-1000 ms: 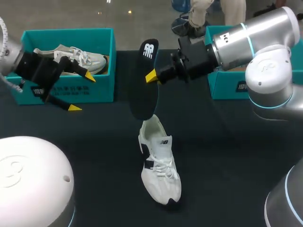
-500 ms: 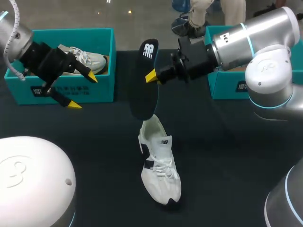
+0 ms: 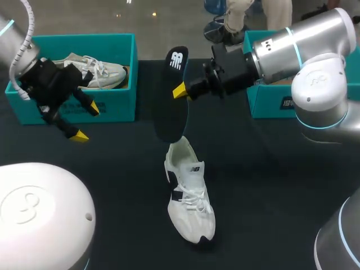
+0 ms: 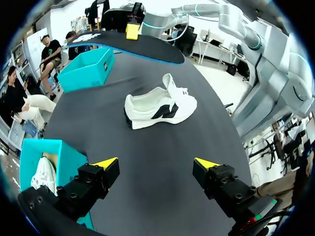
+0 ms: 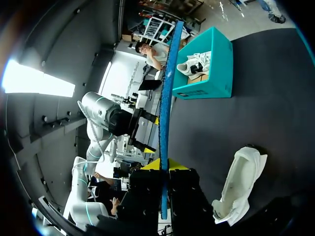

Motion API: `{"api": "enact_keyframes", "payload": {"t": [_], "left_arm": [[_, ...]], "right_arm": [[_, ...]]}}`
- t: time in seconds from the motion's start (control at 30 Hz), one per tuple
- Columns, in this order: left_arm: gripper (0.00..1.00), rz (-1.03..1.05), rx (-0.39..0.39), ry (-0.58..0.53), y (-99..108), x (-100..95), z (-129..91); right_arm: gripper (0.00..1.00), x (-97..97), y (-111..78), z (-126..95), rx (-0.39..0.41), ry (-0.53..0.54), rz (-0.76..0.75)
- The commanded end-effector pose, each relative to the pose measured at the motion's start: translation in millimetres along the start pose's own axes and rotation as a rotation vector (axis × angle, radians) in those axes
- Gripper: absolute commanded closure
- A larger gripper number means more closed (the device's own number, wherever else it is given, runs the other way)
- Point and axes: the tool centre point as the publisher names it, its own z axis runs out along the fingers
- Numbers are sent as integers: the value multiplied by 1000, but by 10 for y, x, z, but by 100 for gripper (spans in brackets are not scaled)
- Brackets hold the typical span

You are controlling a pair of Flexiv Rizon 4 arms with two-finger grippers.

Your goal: Take the shoe out of the shoebox, open the shoe tongue, remove and reinsert the insole, then place the shoe into the shoebox

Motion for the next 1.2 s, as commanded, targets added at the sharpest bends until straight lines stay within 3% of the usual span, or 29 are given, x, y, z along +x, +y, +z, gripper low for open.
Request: {"api": "enact_keyframes", "payload": {"t": [0.03,0.23,0.3,0.67,1.2], "left_arm": [[0,-59,2,-23,150,199,-17],[0,-73,3,-4,266,242,10],[0,-81,-31,-13,265,250,26],[0,-81,-31,-13,265,250,26],[0,-81,-31,-13,265,250,26]], "right_arm": [[100,6,-3,13,-1,-4,1],[100,6,-3,13,-1,-4,1],[100,6,-3,13,-1,-4,1],[100,6,-3,13,-1,-4,1],[100,-656,260,-135,25,24,-66]]}}
